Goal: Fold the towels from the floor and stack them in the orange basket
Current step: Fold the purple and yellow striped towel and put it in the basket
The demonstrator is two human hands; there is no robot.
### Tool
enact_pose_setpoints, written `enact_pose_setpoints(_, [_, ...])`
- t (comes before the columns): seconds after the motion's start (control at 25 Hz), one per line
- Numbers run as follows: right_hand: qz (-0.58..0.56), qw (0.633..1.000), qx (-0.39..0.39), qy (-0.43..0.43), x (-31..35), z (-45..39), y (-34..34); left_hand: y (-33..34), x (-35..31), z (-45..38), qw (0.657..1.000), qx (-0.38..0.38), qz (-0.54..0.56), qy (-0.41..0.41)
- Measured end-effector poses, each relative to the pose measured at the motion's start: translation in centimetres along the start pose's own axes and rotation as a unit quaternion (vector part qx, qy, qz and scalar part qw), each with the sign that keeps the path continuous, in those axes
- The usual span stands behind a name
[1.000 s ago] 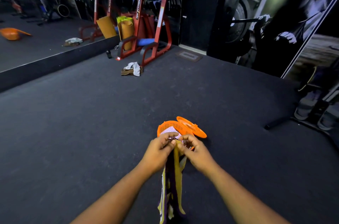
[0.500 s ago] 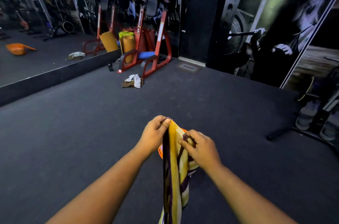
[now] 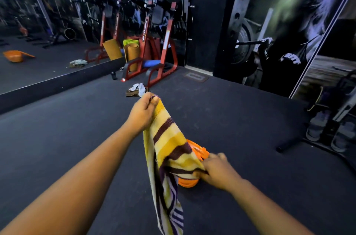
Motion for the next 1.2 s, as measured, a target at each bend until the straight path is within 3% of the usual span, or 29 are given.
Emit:
enact_pose_setpoints(0.08, [0.078,0.987,-0.11,0.088,-3.5,-0.1,-2.7,-1.2,2.1,-0.6,0.998,-0.01,-0.064,-0.012])
enact_pose_setpoints(0.2, [0.074,0.947,-0.269,0.161,-7.1,0.4,-9.3,-2.8,5.9,-0.8,0.993,-0.068,-0.059,-0.078])
enact_pose_setpoints(0.32, [-0.116,0.923,-0.328,0.166,-9.1,0.1,-14.5,-3.5,7.6,-1.1,0.987,-0.092,0.027,-0.129])
enact_pose_setpoints(0.36, [-0.225,0.903,-0.324,0.171,-9.6,-0.2,-15.4,-3.3,7.7,-1.4,0.986,-0.087,0.045,-0.132])
enact_pose_setpoints(0.44, [-0.454,0.829,-0.271,0.182,-10.3,-0.9,-15.5,-3.0,6.8,-1.7,0.988,-0.073,0.06,-0.12])
enact_pose_setpoints(0.52, [-0.56,0.758,-0.286,0.174,-10.7,-0.6,-15.9,-3.0,5.5,-1.7,0.99,-0.066,0.073,-0.105])
enact_pose_setpoints(0.6, [-0.588,0.723,-0.323,0.166,-11.0,-0.2,-16.8,-3.1,4.5,-1.6,0.988,-0.062,0.095,-0.103])
enact_pose_setpoints(0.84, [-0.62,0.681,-0.351,0.17,-11.4,0.4,-18.0,-3.2,0.9,-1.7,0.987,-0.084,0.119,-0.066])
enact_pose_setpoints(1.0, [-0.621,0.683,-0.317,0.218,-11.5,-0.1,-16.0,-1.5,3.2,-1.9,0.988,-0.024,0.093,-0.123])
enact_pose_setpoints(1.08, [-0.641,0.656,-0.299,0.264,-11.6,-0.2,-14.1,-0.7,4.0,-1.2,0.983,-0.008,0.097,-0.159])
enact_pose_setpoints(1.2, [-0.688,0.594,-0.292,0.297,-10.8,0.2,-11.9,0.2,3.6,1.0,0.965,-0.045,0.164,-0.198])
Point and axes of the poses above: each hand's wrist, its own z-axis away from the middle knuckle, its own y-axis out of the palm, x = y × z, the point moved 7 cm from there along -z, towards the middle knuckle, and after that the axes turned 5 degrees about -x, right-handed, at the moved point
